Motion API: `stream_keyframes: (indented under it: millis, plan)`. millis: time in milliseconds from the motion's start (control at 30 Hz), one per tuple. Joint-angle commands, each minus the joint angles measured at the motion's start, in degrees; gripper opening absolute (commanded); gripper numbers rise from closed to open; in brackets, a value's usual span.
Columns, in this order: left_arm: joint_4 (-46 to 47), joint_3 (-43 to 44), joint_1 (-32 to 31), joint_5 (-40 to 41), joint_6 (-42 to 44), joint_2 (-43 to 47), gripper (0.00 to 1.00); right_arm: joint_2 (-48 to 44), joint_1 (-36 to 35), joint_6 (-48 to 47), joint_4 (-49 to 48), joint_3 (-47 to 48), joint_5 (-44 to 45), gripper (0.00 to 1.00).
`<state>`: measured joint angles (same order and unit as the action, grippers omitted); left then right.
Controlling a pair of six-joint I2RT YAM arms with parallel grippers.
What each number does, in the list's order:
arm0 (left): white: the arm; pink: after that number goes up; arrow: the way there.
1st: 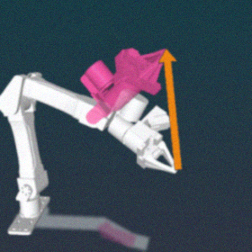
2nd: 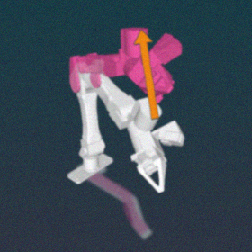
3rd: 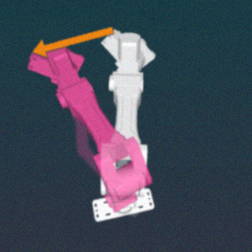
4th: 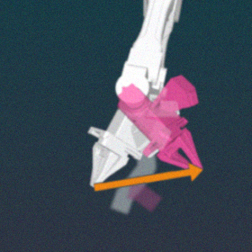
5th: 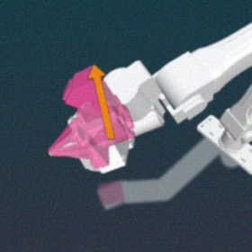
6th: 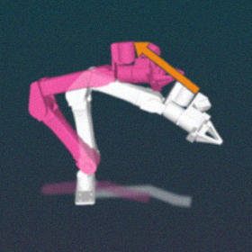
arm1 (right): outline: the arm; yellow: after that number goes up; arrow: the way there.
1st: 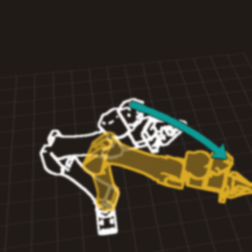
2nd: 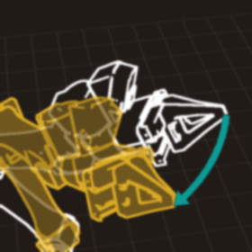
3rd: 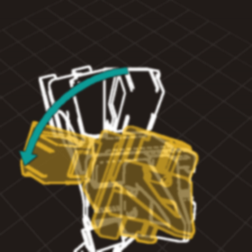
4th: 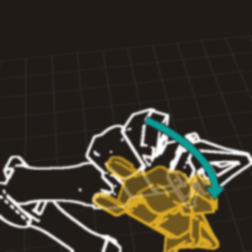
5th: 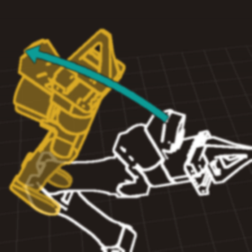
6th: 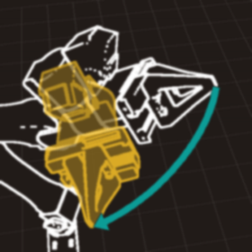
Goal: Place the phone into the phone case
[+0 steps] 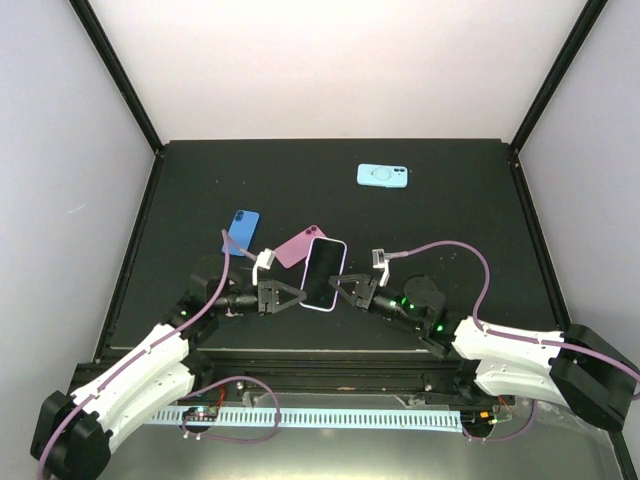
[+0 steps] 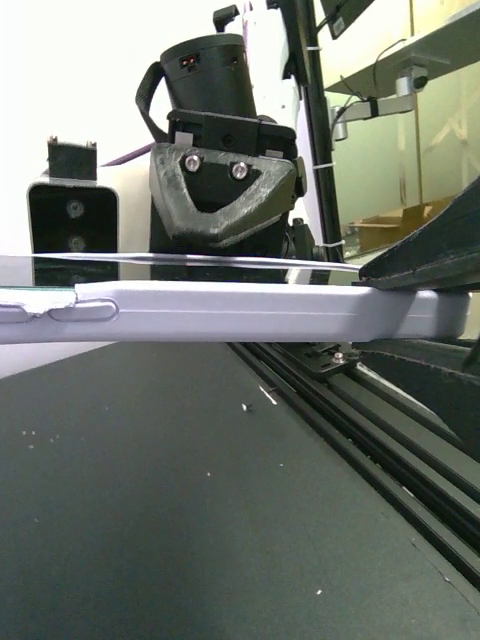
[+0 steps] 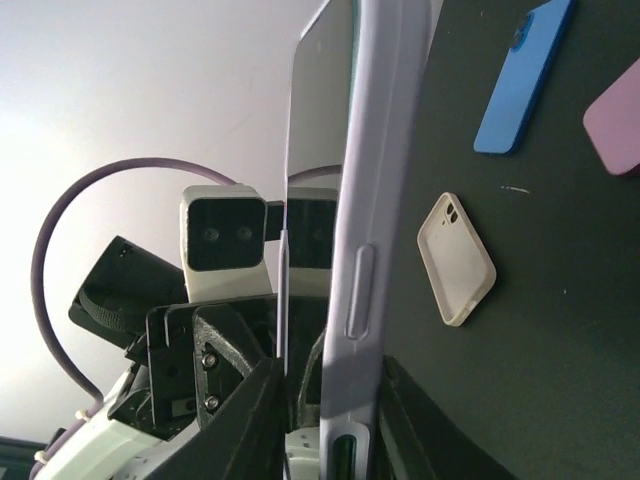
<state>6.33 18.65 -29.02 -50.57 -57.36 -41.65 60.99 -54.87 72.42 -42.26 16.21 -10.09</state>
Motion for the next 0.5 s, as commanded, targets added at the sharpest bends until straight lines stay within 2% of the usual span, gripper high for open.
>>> stream_keyframes:
  millis: [0, 133, 333, 467]
  plan:
    - [-0.58, 2.26, -0.33, 2.24, 0.81, 1.02, 0.02, -0.72, 0.03, -0.82, -0.71, 1.29, -0.7, 0.28]
    - [-0.63, 2.09, -0.32, 3.35, 0.85, 0.92, 0.02, 0.42, 0.05, 0.71, -1.27, 1.5, -2.74, 0.28]
    - [-2.49, 2.5, -0.33, 4.68, 2.13, 0.54, 0.02, 0.46, 0.03, 0.35, -3.89, 0.82, -2.63, 0.08]
    - [-3.73, 2.44, -0.32, 6.1, 2.47, 1.92, 0.04, -0.28, 0.09, -0.88, -2.41, 0.93, -2.03, 0.04]
